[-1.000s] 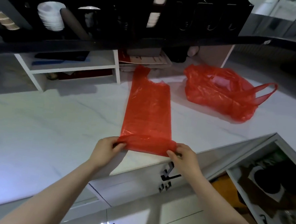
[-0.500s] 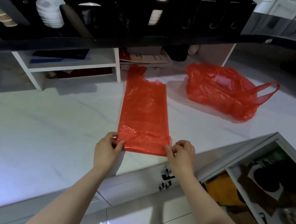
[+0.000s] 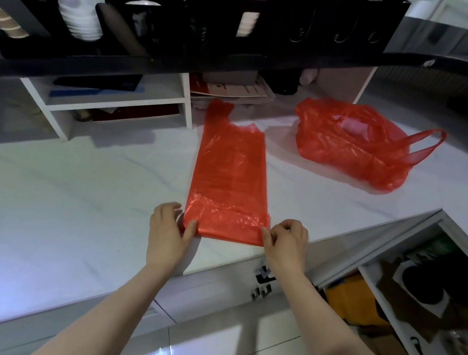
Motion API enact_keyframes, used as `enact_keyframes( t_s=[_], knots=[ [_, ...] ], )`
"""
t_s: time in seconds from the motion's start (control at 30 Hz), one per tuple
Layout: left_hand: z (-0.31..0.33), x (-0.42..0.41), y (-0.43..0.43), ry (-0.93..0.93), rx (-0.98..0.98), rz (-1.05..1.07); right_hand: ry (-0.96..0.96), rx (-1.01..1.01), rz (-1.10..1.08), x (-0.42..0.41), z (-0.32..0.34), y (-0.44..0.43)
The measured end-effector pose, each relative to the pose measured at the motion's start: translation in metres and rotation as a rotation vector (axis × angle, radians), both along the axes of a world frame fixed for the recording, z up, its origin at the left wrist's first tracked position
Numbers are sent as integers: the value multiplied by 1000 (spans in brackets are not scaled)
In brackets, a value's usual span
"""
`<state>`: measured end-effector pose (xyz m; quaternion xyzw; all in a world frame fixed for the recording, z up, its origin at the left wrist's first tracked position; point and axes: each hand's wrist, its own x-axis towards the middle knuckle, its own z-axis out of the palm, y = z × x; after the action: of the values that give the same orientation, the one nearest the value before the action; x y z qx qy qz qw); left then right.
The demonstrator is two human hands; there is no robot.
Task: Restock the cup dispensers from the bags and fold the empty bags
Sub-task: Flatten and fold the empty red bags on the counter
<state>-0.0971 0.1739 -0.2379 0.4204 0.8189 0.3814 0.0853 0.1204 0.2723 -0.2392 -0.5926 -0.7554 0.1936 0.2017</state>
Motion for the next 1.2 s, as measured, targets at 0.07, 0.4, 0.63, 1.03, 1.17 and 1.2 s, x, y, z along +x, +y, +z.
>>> enact_keyframes(
  t_s=[0.07,0.4,0.63,1.03,1.17,1.2],
  knots=[
    [-1,6,-1,230,-27,-172,-21,8,7,0,1,0],
    [-7,6,5,558,-328,-532,-85,33,22,-1,1,3],
    [-10,5,7,506,-399,-515,-241,130,373,-7,1,-3],
    [-11,-1,2,472,-483,-589,-424,-10,654,7,-3,12],
    [-9,-9,-21,514,-405,-704,-120,72,640,28,1,1],
    [-7,-10,-26,478,-365,-724,-47,108,620,31,1,-2]
  ],
)
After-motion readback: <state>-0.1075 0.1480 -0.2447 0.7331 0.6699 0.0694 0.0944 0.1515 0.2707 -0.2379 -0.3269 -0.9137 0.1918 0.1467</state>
